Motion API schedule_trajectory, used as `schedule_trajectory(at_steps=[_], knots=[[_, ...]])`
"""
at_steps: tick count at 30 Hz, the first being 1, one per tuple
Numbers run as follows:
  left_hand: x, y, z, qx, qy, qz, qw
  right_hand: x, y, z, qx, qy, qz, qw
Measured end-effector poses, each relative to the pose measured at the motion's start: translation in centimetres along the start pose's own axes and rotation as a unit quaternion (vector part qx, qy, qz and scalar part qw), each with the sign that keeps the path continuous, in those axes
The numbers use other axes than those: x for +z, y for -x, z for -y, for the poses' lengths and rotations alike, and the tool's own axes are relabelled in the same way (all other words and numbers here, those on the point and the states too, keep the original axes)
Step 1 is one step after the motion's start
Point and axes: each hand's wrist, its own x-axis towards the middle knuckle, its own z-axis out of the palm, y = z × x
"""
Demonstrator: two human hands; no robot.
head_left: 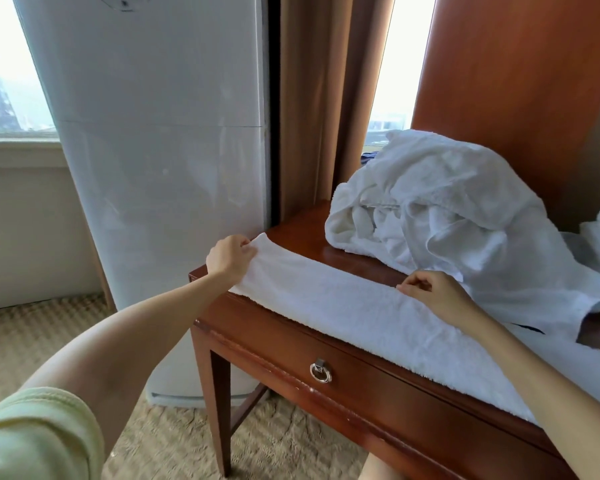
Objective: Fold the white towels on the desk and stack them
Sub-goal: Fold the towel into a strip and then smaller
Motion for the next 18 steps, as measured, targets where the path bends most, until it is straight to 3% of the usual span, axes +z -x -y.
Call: schedule_trajectory(at_steps=[6,10,13,18], knots=[[0.4,0.3,-0.4,0.017,-0.129,0.034,0.991,0.0,0.1,0.2,0.011,0.043,0.011,0.999],[0.8,2.3,-3.6,0.200,-0.127,0.050,0.970,-1.1,0.4,0.5,0.026,0.005,0.049,0.998],[2.1,5.8,-7.0,0.335,-0.091,0.151,0.926,-2.5,1.4,0.2,0.036,0.006,0.081,0.996],[4.9,10.3,-10.6,0.432,-0.139,0.256,0.853,-5.4,3.7,-2.2,0.044,0.001,0.106,0.993]])
